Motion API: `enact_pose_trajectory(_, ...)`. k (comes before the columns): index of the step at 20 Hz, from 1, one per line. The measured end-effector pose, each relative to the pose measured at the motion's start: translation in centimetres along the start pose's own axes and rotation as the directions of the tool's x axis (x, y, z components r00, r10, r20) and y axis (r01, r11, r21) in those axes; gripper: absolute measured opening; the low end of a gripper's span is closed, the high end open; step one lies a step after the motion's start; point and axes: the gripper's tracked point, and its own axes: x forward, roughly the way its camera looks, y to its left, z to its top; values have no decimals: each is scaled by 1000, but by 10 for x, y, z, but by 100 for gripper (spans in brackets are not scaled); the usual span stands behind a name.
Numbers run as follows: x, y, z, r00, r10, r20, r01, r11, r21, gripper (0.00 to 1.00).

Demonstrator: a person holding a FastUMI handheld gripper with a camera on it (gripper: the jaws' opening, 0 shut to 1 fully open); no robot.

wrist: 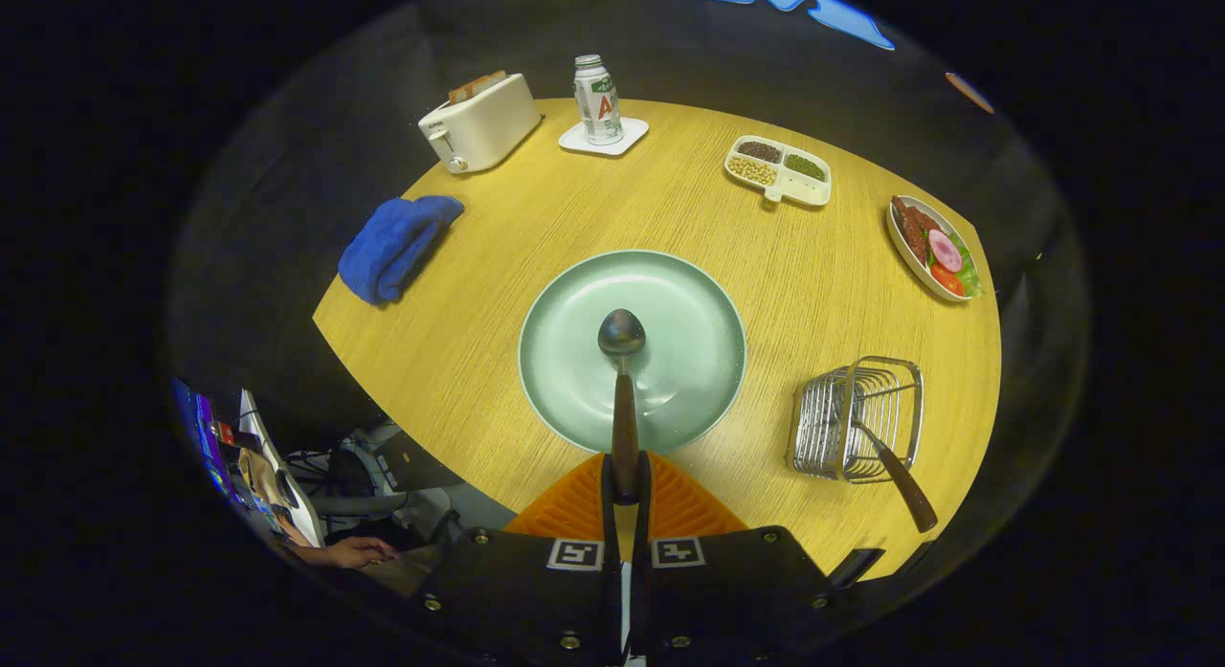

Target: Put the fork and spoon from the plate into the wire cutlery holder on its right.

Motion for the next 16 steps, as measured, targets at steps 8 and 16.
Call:
enact_pose_trajectory(8, -48, -26, 5, 999, 3, -44, -4, 1000, -22, 4)
enact_pose_trajectory(16, -97, -77, 0, 998, -39, -53, 40, 999, 23, 4)
